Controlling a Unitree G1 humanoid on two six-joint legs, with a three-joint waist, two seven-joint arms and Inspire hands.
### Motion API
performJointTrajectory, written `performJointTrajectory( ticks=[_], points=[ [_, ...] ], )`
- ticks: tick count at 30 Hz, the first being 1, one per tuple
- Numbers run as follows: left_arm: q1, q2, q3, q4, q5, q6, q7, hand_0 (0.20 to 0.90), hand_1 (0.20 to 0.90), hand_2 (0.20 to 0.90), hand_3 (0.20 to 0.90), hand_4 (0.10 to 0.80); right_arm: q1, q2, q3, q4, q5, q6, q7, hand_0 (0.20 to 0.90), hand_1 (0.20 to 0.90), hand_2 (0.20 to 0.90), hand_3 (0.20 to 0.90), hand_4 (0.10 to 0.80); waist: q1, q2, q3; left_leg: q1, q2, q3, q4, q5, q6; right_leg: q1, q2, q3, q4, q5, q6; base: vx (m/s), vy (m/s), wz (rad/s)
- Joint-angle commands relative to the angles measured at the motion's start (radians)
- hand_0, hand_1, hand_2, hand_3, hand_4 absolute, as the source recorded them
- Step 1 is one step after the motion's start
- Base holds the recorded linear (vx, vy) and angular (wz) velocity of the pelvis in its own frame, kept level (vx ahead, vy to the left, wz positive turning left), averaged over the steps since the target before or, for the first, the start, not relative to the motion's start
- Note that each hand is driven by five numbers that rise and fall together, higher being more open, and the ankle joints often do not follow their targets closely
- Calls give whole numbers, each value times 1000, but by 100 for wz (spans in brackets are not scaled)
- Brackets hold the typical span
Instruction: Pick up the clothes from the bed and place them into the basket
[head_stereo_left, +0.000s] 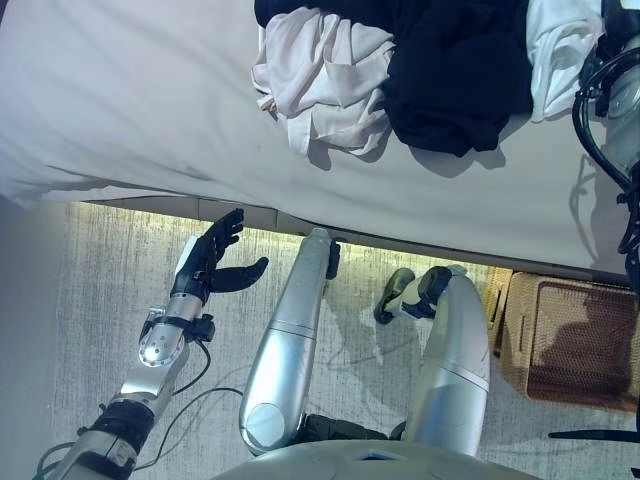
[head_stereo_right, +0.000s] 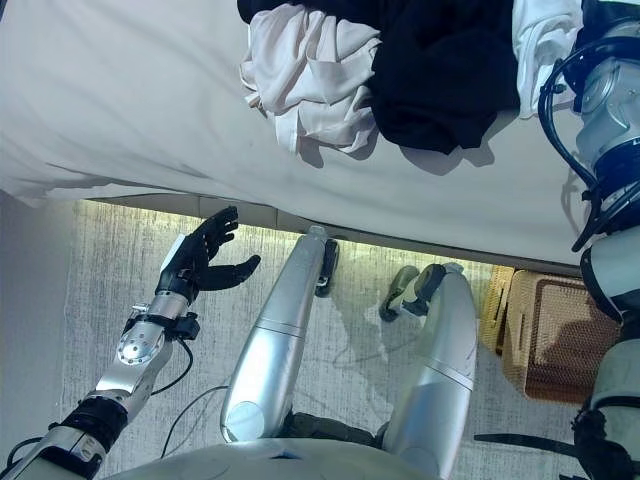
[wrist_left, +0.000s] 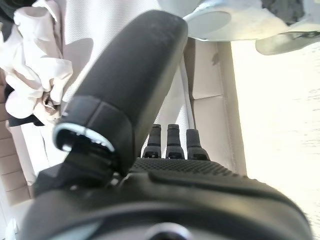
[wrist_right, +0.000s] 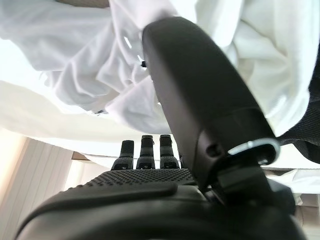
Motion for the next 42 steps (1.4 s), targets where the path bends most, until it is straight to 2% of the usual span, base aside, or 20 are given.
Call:
performJointTrajectory(
  ticks=[1, 6, 7, 8, 9, 19, 25, 29, 38, 39, 40, 42],
  points=[
    [35, 50, 63, -94, -66, -141, 0, 900, 900, 900, 900, 800, -153, -22, 62, 22, 17, -24, -5, 900, 900, 900, 900, 800, 37, 14, -57, -23, -29, 37, -5, 29, 36, -12, -2, -46, -9, 96, 7, -32, -39, 7],
    [38, 53, 75, -108, -43, -149, 6, 900, 900, 900, 900, 800, -165, -2, 85, 52, 56, -2, 151, 900, 900, 900, 900, 800, 48, 9, -50, -42, -29, 32, 12, 26, 34, -35, -9, -45, 13, 92, 6, -35, -16, 4],
    [38, 52, 76, -108, -40, -150, 6, 900, 900, 900, 900, 800, -166, -2, 86, 56, 73, -2, 173, 839, 839, 839, 829, 729, 49, 8, -48, -41, -29, 31, 16, 24, 33, -33, -10, -46, 16, 90, 6, 0, 0, 0],
    [40, 52, 78, -118, -33, -145, 10, 900, 900, 900, 900, 800, -159, 1, 75, 59, 89, 1, 189, 328, 328, 328, 233, 133, 51, 7, -46, -41, -28, 31, 24, 21, 33, -33, -12, -45, 22, 88, 6, 0, 0, 0],
    [41, 51, 78, -120, -29, -144, 11, 900, 900, 900, 900, 800, -155, 3, 71, 64, 112, 2, 195, 300, 300, 300, 200, 100, 51, 5, -45, -41, -27, 31, 29, 19, 34, -32, -12, -44, 25, 88, 6, 0, 0, 0],
    [88, 45, 78, -138, -9, -140, -1, 900, 900, 900, 900, 800, -73, -23, -36, 104, 121, -48, 185, 300, 300, 300, 200, 100, 38, -3, -48, 28, -3, 38, 50, 18, 29, 31, -11, -42, 32, 102, 15, 39, 27, -2],
    [131, 23, 76, -137, -11, -133, -1, 900, 900, 900, 900, 800, 15, -46, -93, 80, 76, -99, 152, 300, 300, 300, 200, 100, 9, -16, -98, 134, 21, 41, 1, 50, 16, 121, 11, -27, -28, 114, 24, 55, 89, -10],
    [129, 18, 65, -121, -7, -126, 6, 900, 900, 900, 900, 800, 35, -46, -108, 86, 47, -118, 138, 300, 300, 300, 200, 100, 4, -32, -134, 194, 30, 39, -54, 58, 9, 178, 18, -26, -94, 120, 27, 6, 45, -18],
    [132, 22, 56, -92, 31, -101, -27, 900, 900, 900, 900, 800, 109, -98, -171, 60, 25, -161, 24, 300, 300, 300, 200, 100, -9, -75, -227, 460, 83, 61, -306, 90, -7, 460, 24, -40, -360, 144, 27, 64, -13, -8],
    [132, 21, 54, -80, 34, -103, -26, 900, 900, 900, 900, 800, 119, -102, -178, 55, 22, -165, 2, 300, 300, 300, 200, 100, -12, -78, -231, 493, 86, 65, -336, 90, -5, 490, 25, -42, -387, 151, 28, 19, 8, -3],
    [130, 20, 54, -71, 33, -104, -27, 900, 900, 900, 900, 800, 128, -111, -187, 48, 22, -170, -15, 300, 300, 300, 200, 100, -18, -83, -238, 515, 88, 73, -385, 124, 1, 511, 24, -50, -434, 187, 19, 5, 9, -3],
    [128, 19, 55, -66, 33, -98, -29, 900, 900, 900, 900, 800, 143, -119, -200, 34, 21, -168, -31, 300, 300, 300, 200, 100, -23, -85, -243, 547, 91, 77, -421, 128, 0, 540, 25, -51, -467, 198, 24, 10, 1, -4]
  ],
)
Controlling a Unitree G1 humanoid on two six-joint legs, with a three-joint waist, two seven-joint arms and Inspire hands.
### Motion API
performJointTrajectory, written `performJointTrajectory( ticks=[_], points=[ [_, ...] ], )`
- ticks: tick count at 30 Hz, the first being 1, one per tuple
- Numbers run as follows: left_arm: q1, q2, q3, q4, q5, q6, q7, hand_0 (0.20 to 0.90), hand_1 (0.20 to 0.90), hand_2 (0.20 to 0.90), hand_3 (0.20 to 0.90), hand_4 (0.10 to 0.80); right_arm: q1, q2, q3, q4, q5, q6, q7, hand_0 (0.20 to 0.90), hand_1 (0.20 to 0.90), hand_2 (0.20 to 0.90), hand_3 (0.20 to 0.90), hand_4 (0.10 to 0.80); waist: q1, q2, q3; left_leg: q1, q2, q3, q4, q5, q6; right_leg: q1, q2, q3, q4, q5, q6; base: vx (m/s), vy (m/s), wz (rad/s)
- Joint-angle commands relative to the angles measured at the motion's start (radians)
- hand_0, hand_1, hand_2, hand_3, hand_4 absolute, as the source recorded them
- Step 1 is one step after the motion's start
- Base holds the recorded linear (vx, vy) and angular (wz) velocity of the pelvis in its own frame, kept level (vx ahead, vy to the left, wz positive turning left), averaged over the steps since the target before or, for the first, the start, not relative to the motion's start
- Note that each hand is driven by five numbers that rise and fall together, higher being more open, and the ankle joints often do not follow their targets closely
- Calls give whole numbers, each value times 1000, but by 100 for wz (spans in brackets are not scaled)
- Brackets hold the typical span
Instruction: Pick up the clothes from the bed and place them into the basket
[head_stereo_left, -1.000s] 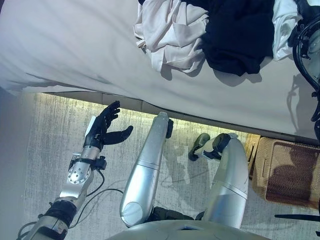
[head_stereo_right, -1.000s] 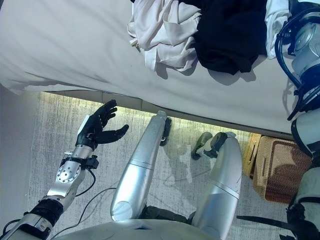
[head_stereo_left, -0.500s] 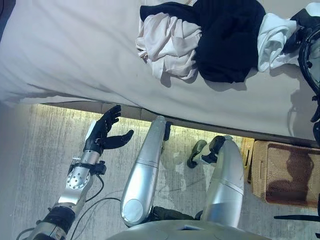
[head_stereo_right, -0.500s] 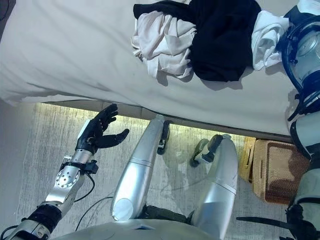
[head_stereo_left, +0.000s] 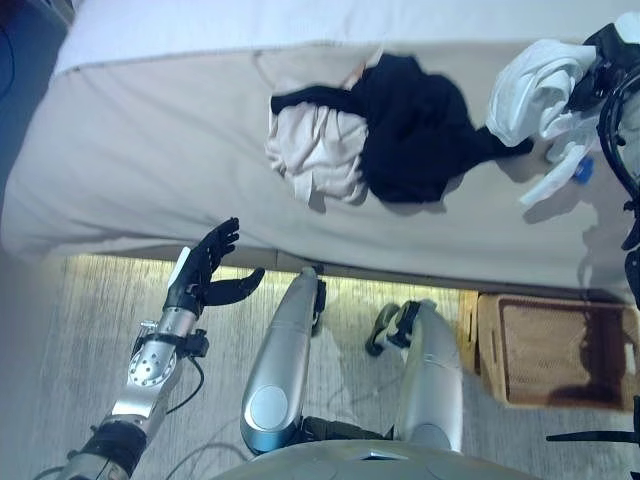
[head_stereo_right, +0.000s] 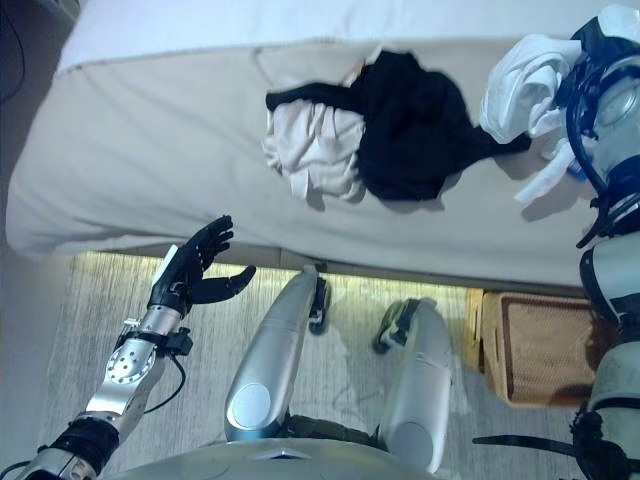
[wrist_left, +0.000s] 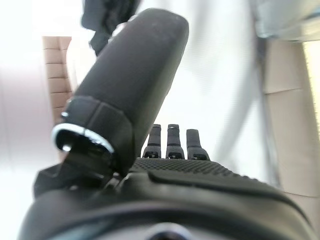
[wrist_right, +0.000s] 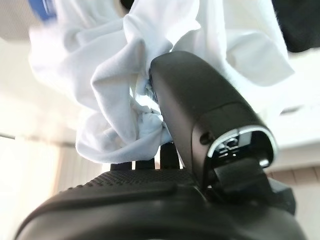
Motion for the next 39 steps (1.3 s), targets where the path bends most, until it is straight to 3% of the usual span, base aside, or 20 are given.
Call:
performJointTrajectory(
  ticks=[1, 6, 9, 15, 29, 39],
  points=[
    [1, 15, 29, -24, 34, -68, -12, 900, 900, 900, 900, 800, 18, -127, -45, -92, -29, -22, -145, 300, 300, 300, 200, 100, -2, -19, -127, 137, 47, -2, -140, 118, -21, 156, 25, -48, -151, 177, -24, 58, -4, -10],
    [-4, 2, 32, 4, 59, -45, -21, 900, 900, 900, 900, 800, 118, -174, -108, -207, 16, -62, -178, 300, 300, 300, 200, 100, -33, -34, -171, 278, 53, 22, -341, 152, -36, 302, 52, -50, -359, 233, -6, 80, -9, -16],
    [-17, -18, 21, 52, 96, -21, -12, 900, 900, 900, 900, 800, 238, -203, -197, -275, 30, -112, -198, 300, 300, 300, 200, 100, -71, -46, -219, 411, 50, 66, -534, 185, -54, 427, 80, -50, -571, 291, 26, 120, 19, -23],
    [-14, -30, 46, 102, 110, 9, -17, 900, 900, 900, 900, 800, 433, -248, -324, -372, 47, -123, -177, 300, 300, 300, 200, 100, -131, -58, -291, 556, 46, 113, -751, 238, -70, 548, 111, -23, -808, 359, 66, 83, 13, -28],
    [-59, -99, 131, 249, 210, 65, 40, 900, 900, 900, 900, 800, 978, -183, -731, -542, 55, -126, -171, 300, 300, 300, 200, 100, -270, -46, -374, 719, 46, 176, -1000, 297, -78, 616, 160, 109, -991, 456, 121, 14, 3, -26],
    [-70, -131, 141, 336, 248, 25, 31, 900, 900, 900, 900, 800, 1089, -116, -790, -498, 62, -146, -104, 300, 300, 300, 200, 100, -330, -36, -392, 754, 46, 228, -1044, 295, -80, 608, 186, 172, -1052, 499, 136, -13, -26, -22]
  ],
)
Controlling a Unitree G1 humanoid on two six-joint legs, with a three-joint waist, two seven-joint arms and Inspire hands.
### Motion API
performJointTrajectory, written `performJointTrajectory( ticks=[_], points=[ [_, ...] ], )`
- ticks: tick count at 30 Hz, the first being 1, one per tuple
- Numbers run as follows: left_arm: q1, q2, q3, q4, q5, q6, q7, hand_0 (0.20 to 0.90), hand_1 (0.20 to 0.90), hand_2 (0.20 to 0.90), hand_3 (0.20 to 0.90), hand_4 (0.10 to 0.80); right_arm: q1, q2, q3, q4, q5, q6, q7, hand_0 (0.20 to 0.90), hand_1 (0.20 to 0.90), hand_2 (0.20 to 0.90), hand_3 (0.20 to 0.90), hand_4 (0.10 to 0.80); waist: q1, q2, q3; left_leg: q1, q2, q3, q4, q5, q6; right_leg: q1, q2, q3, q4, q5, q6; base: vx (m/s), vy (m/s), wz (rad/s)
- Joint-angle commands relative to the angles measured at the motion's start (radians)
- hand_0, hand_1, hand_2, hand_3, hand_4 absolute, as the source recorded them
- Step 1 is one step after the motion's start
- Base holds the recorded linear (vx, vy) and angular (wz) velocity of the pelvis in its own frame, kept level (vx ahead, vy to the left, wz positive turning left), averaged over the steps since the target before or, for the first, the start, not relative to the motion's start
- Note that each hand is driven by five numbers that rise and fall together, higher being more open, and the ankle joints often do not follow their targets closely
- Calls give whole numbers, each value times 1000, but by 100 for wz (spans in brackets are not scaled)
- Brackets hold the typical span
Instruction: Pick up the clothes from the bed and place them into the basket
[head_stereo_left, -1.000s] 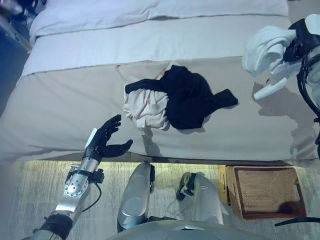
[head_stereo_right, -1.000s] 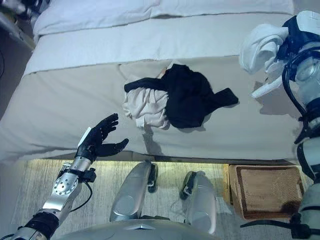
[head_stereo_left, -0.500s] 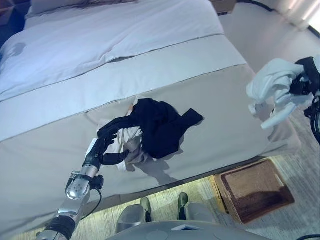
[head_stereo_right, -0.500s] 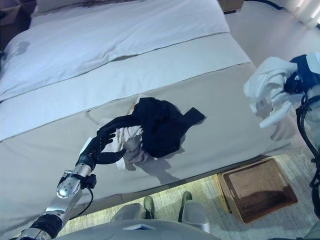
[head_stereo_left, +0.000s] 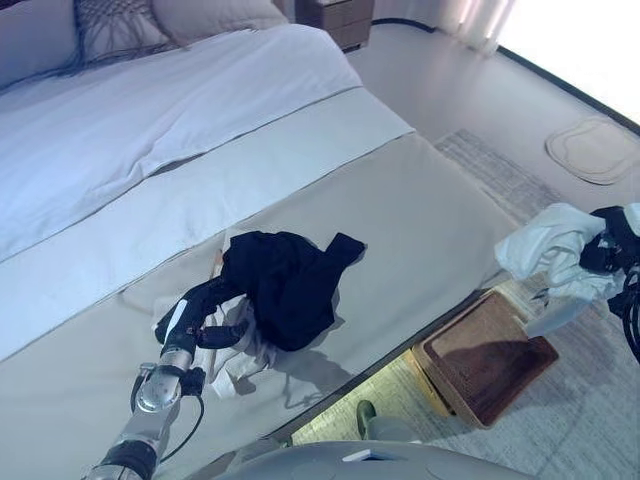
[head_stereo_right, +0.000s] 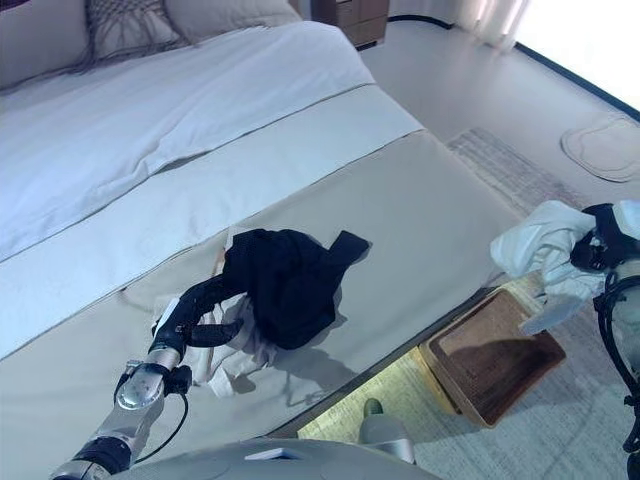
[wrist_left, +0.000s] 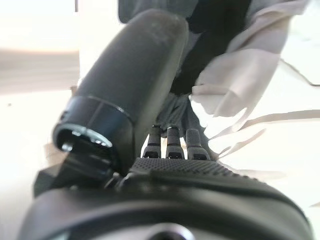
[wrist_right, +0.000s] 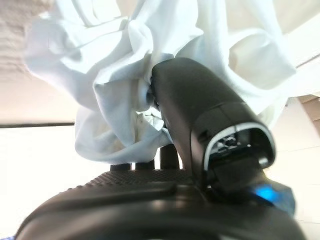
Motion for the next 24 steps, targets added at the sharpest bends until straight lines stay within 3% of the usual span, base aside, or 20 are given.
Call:
performJointTrajectory(
  ticks=[1, 12, 24],
  points=[
    [-33, -3, 41, -27, 15, -103, 5, 900, 900, 900, 900, 800, -44, -68, -98, 34, 33, -49, -20, 300, 300, 300, 200, 100, 14, 10, -107, 9, 52, -6, 55, -73, -45, -87, 46, 2, 37, 46, 30, -23, -41, -6],
    [-62, 3, 6, -22, 40, -80, -19, 900, 900, 900, 900, 800, -10, 38, -66, 125, 51, -23, 56, 300, 300, 300, 200, 100, -20, 29, -108, 10, 55, 30, 42, -66, -44, -112, 62, 11, 31, 61, 34, -25, -48, -6],
    [-84, 20, -44, -14, 41, -101, -56, 900, 900, 900, 900, 800, -63, 101, -10, 326, 51, -28, 45, 300, 300, 300, 200, 100, -29, 63, -105, 21, 48, 52, 53, -87, -32, -117, 58, 10, 37, 63, 40, 1, -4, -1]
  ],
)
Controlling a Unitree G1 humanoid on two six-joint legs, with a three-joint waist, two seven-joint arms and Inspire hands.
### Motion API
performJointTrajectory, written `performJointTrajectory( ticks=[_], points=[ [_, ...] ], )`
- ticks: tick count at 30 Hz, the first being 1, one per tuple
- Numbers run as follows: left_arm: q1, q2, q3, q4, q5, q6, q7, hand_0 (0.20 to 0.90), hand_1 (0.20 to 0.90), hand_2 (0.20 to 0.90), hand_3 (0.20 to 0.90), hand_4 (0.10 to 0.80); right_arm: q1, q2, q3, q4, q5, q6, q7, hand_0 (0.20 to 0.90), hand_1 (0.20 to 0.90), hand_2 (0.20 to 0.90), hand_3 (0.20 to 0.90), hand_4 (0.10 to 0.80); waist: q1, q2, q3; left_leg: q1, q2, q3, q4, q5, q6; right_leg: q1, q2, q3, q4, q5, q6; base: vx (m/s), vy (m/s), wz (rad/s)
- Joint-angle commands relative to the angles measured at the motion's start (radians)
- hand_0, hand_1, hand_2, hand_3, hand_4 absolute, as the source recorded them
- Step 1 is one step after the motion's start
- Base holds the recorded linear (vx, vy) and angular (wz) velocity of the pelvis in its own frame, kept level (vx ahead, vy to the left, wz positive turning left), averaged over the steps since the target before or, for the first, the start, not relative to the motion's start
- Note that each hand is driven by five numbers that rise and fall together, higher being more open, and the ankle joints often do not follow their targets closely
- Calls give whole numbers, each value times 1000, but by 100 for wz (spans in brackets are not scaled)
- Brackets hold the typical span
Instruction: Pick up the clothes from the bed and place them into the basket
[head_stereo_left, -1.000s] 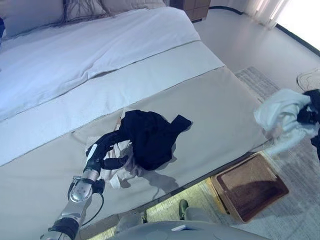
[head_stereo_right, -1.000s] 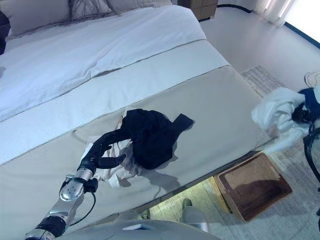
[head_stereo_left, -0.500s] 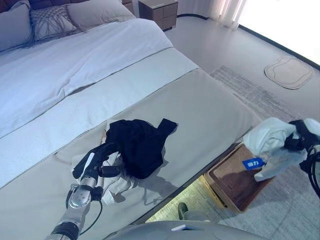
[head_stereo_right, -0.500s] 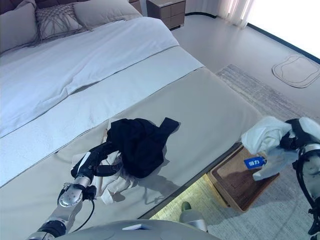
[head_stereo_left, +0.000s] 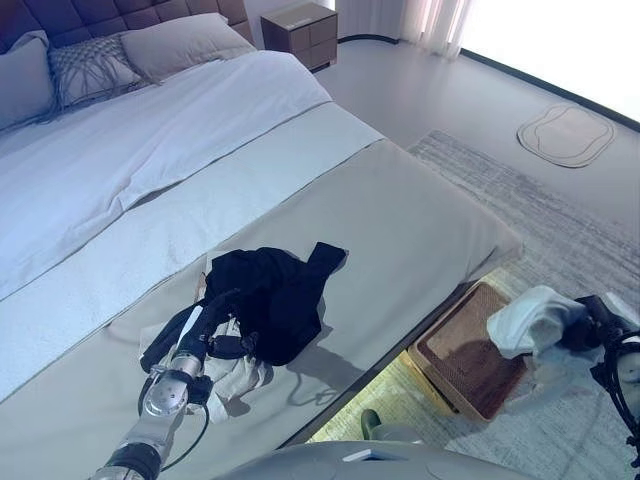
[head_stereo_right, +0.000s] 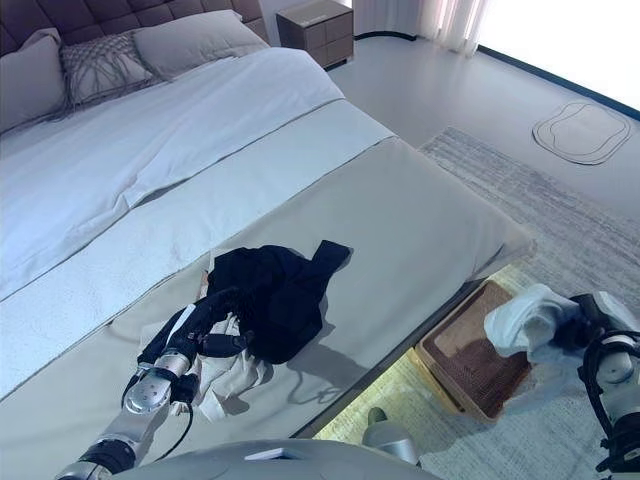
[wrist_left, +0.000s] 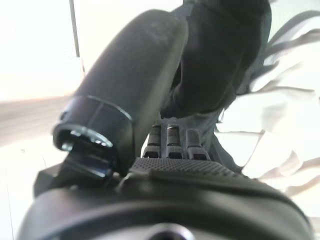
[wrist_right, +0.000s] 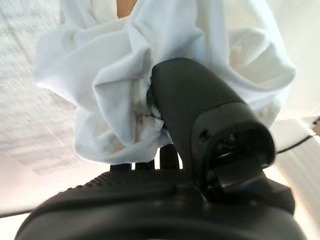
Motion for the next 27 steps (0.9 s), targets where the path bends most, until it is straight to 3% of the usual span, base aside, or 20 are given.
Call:
performJointTrajectory(
  ticks=[1, 15, 16, 17, 27],
  points=[
    [-81, 26, 11, -17, 1, -95, 8, 900, 900, 900, 900, 800, -136, -57, -9, 52, 47, -33, -71, 300, 300, 300, 200, 100, 16, 6, -59, 5, 15, 19, 97, -119, -11, -110, 17, -17, 64, 56, 29, 0, 0, 0],
    [-73, 28, -8, -30, -12, -83, -9, 900, 900, 900, 900, 800, -138, -56, -8, 35, 9, -55, -126, 300, 300, 300, 200, 100, 10, 28, -54, 1, 12, 19, 99, -124, -12, -118, 13, -13, 56, 60, 33, -3, -3, -1],
    [-72, 27, -10, -32, -11, -82, -9, 900, 900, 900, 900, 800, -138, -56, -8, 31, 7, -50, -134, 495, 495, 495, 428, 328, 11, 29, -52, 1, 12, 19, 98, -124, -12, -118, 14, -13, 55, 59, 33, -27, -21, -7],
    [-73, 26, -11, -32, -12, -84, -9, 900, 900, 900, 900, 800, -140, -55, -7, 31, 4, -47, -141, 900, 900, 900, 900, 800, 11, 30, -51, 1, 12, 19, 97, -124, -12, -118, 14, -13, 54, 59, 33, -18, -9, -7],
    [-71, 26, -14, -55, -21, -71, -4, 900, 900, 900, 900, 800, -149, -64, -9, -19, 8, -9, -135, 900, 900, 900, 900, 800, 17, 33, -42, -3, 16, 15, 95, -117, -21, -113, 12, -24, 49, 56, 31, 0, 0, 0]
  ],
)
